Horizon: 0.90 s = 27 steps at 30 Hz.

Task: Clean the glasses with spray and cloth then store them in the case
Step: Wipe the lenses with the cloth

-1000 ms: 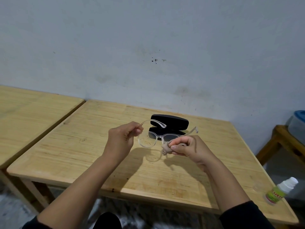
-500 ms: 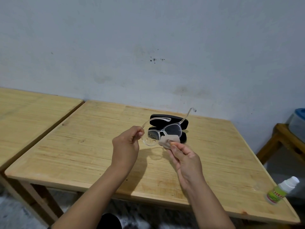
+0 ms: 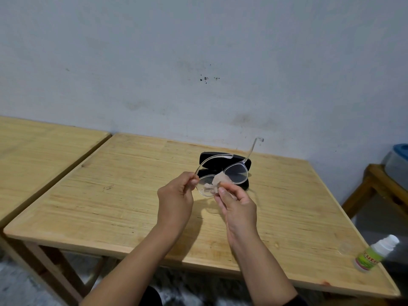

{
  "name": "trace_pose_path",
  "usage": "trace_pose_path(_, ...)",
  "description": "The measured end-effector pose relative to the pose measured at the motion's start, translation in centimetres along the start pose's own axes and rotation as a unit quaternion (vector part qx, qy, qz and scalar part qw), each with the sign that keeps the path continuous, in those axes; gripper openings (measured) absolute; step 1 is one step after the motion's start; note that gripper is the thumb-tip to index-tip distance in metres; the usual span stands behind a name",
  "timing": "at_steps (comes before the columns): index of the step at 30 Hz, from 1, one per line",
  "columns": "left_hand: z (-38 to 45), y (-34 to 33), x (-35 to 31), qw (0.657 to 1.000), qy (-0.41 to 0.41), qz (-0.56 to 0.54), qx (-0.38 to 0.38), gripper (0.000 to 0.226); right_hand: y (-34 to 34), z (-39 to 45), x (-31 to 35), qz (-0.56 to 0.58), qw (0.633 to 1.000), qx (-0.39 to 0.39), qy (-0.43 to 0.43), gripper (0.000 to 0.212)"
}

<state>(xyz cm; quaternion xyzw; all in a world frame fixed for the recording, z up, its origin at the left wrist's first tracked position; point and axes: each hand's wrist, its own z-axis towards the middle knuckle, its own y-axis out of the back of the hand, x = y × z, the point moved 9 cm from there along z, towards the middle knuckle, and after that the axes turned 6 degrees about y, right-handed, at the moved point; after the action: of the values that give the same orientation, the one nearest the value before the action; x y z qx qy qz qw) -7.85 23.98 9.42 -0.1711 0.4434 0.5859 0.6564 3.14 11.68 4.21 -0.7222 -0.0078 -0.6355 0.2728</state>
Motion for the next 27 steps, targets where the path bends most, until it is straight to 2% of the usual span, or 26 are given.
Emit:
trace_pose_path(3, 0.1, 0.1, 0.2, 1.0, -0.001, 0.001, 0.001, 0.02, -0.1, 0.1, -0.1, -0.013, 1.0, 0.007, 0.015, 0.023)
trace_pose_path(10, 0.3, 0.1, 0.4, 1.0, -0.01, 0.018, 0.008, 0.021, 0.1, -0.5, 0.1, -0.063, 0.998, 0.009, 0.029, 0.014)
trace_pose_path(15, 0.0, -0.1, 0.6, 0.999, -0.025, 0.028, 0.014, 0.022, -0.5, -0.9, -0.9, 0.075, 0.994, 0.004, -0.074, 0.016)
trace_pose_path(18, -0.5, -0.4, 0.1, 0.999, -0.036, 0.027, 0.023, 0.023, -0.9, -1.1, -1.2, 0.133, 0.986, -0.003, -0.096, 0.017)
trace_pose_path(20, -1.1, -0.9, -0.4, 0.998, -0.043, 0.024, 0.039, 0.025, -1.0, -1.0, -1.3, 0.114, 0.99, -0.003, -0.084, 0.017)
trace_pose_path(24, -1.3, -1.2, -0.7, 0.998, -0.042, 0.021, 0.045, 0.022, -0.5, -0.4, -1.2, 0.0, 1.0, -0.013, -0.025, 0.016)
trace_pose_path(27, -0.8, -0.7, -0.4, 0.999, -0.027, 0.013, 0.035, 0.023, -0.8, -0.2, -1.0, -0.066, 0.997, 0.036, 0.001, 0.018)
